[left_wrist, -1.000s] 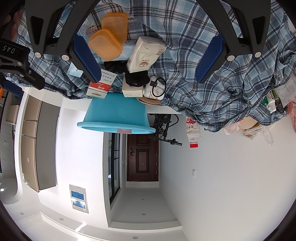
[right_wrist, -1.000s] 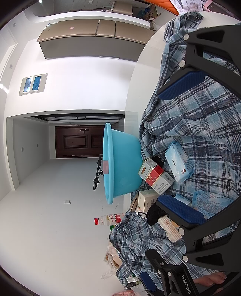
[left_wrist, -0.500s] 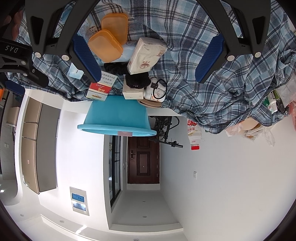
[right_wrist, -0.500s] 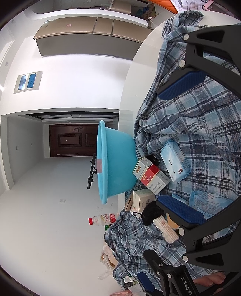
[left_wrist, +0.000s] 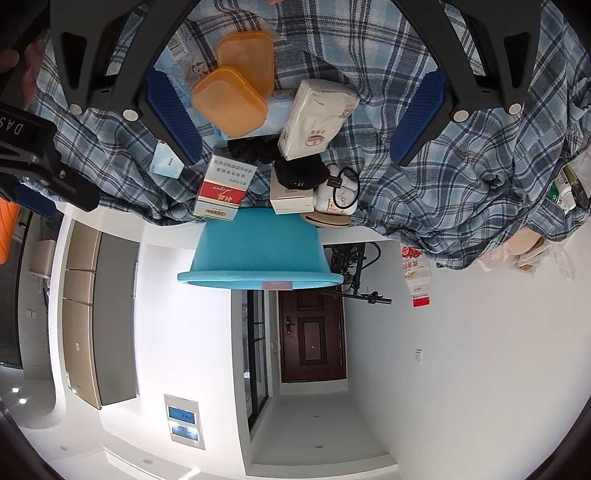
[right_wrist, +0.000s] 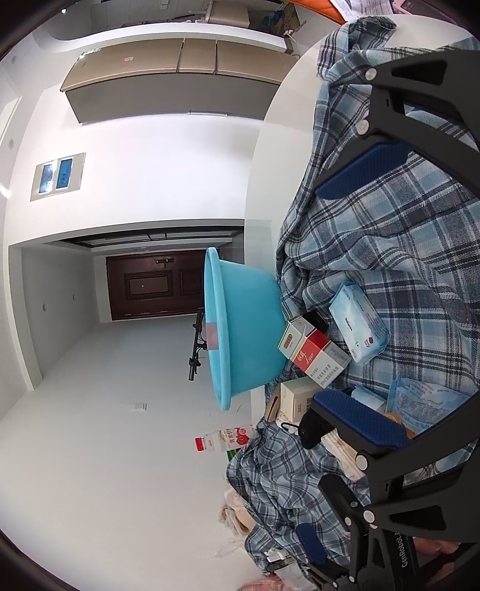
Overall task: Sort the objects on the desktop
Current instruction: 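Move the left tool toward the orange soap box on the cloth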
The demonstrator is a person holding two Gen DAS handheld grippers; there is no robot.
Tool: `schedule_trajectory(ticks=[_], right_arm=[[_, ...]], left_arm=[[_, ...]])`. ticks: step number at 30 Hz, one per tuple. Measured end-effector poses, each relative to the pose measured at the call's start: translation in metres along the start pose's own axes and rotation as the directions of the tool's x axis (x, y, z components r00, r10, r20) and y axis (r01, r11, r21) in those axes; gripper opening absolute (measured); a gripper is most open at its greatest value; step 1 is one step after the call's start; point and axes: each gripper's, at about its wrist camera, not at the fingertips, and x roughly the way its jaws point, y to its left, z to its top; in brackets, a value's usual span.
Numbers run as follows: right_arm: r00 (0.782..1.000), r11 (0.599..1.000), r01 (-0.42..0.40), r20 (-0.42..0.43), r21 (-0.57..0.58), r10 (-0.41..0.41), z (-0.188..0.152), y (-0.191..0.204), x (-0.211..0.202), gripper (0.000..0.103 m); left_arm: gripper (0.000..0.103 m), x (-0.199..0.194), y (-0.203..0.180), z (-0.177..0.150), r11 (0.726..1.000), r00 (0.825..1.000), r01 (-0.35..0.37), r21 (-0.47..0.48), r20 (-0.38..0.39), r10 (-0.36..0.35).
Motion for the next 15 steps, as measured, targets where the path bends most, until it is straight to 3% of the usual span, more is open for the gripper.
schedule_trajectory(ticks=[11, 15], right_arm=[[0.996, 0.996, -0.019, -0.087, 0.087, 0.027, -0.001, -0.026, 0.01, 0.103], [0.995, 0.995, -0.015, -0.101, 0.102, 0.025, -0.002, -0.031, 0.011, 0.103]], left_arm=[[0.103, 0.022, -0.035, -0.001, 0.981, 0.99, 0.109, 0.159, -0.109, -0.093], [0.103, 0.03, -0.045, -0.004, 0.972, 0.984, 0.124, 0.199, -0.154, -0.094]])
